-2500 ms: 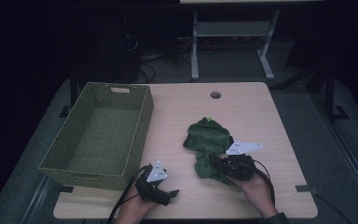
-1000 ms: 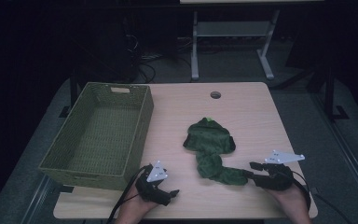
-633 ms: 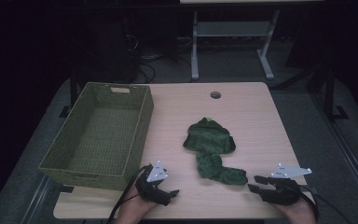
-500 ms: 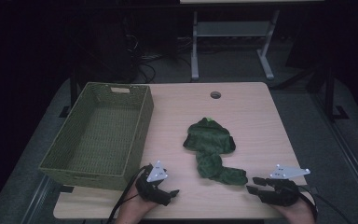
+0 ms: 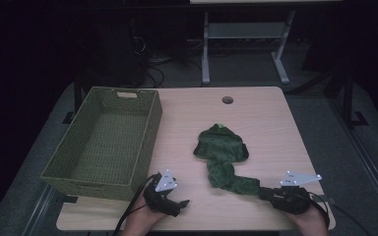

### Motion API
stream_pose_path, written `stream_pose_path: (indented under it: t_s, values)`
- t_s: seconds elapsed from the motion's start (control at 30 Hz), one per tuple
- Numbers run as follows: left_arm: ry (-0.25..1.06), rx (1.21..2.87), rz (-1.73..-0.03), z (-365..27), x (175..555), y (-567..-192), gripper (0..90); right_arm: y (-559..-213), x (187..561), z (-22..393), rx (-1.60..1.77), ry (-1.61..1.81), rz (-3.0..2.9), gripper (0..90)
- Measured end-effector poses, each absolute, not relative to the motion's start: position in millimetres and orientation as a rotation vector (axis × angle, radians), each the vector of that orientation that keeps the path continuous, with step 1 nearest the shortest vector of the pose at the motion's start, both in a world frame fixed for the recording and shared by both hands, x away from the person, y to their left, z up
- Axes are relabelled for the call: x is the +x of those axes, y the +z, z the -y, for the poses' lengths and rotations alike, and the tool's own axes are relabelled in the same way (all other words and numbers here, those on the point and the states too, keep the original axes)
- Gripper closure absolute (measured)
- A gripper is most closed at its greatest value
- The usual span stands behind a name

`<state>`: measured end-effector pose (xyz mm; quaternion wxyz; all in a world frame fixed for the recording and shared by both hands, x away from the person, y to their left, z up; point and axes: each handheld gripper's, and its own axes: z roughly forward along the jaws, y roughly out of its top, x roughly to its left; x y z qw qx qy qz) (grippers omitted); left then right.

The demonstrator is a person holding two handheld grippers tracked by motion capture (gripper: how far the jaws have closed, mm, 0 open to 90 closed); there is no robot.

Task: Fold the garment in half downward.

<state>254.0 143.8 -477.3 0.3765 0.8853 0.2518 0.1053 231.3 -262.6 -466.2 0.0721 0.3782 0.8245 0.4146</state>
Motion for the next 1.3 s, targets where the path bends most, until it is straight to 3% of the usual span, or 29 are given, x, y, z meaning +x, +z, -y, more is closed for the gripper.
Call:
stream_pose_path:
  t_s: [0.1,0.73,1.3]
  values:
    - [0.269,2.264,-0.644,-143.7,254.0,-477.3,12.5,-463.4,230.7,264.3,1.127,1.249,-2.468,85.8]
    - [0.269,2.265,-0.643,-143.8,254.1,-477.3,12.5,-425.1,223.7,281.4,1.029,1.305,-2.343,86.9]
    - [0.268,2.260,-0.649,-142.6,254.4,-477.4,12.5,-397.6,259.0,227.9,0.779,1.343,-2.455,86.9]
